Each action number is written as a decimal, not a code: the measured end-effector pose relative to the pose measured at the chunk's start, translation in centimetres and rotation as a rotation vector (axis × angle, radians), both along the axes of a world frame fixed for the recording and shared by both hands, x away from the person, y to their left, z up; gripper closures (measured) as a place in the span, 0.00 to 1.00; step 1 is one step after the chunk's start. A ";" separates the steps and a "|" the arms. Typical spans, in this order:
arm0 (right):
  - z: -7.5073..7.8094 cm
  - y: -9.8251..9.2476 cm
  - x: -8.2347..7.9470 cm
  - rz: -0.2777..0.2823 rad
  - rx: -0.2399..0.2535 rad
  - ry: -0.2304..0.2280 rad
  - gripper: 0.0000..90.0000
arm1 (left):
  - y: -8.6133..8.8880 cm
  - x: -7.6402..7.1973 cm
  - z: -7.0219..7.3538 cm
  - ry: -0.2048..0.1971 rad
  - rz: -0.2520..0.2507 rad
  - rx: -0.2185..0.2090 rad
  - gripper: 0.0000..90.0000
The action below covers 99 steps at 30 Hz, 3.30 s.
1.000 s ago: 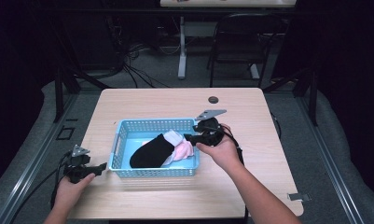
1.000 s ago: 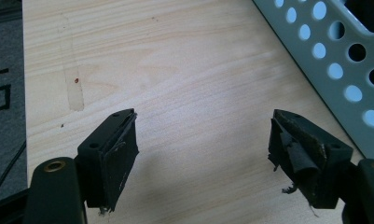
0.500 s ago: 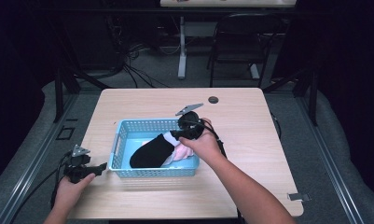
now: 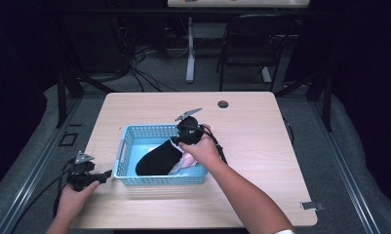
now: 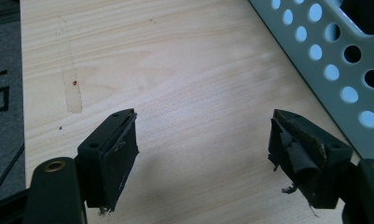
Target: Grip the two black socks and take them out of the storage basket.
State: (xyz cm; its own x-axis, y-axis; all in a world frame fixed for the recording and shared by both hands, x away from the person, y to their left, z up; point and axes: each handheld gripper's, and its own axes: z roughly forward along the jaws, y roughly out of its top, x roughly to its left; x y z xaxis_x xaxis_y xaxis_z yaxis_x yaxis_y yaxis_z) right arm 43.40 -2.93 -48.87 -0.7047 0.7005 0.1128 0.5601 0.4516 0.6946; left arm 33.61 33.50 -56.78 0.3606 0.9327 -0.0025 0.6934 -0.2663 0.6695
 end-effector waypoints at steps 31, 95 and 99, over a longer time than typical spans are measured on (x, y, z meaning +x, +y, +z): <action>-2.6 4.0 1.8 0.042 -0.028 0.090 0.95 | 0.1 0.0 0.1 -0.004 0.000 -0.004 0.26; 13.5 -13.1 -11.3 -0.018 0.144 -0.346 0.98 | 0.0 0.0 0.0 0.005 0.005 0.005 0.26; 12.4 -14.8 -11.9 -0.053 0.141 -0.332 0.98 | 0.0 0.0 0.0 0.001 0.004 0.006 0.26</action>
State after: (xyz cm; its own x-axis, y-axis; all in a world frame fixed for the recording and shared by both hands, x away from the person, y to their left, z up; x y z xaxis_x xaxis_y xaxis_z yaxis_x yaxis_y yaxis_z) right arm 31.46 -17.76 -36.51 -0.6823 0.7309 -0.0179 0.3132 0.3144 0.8962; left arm 33.58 33.48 -56.82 0.3567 0.9342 0.0024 0.6955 -0.2672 0.6670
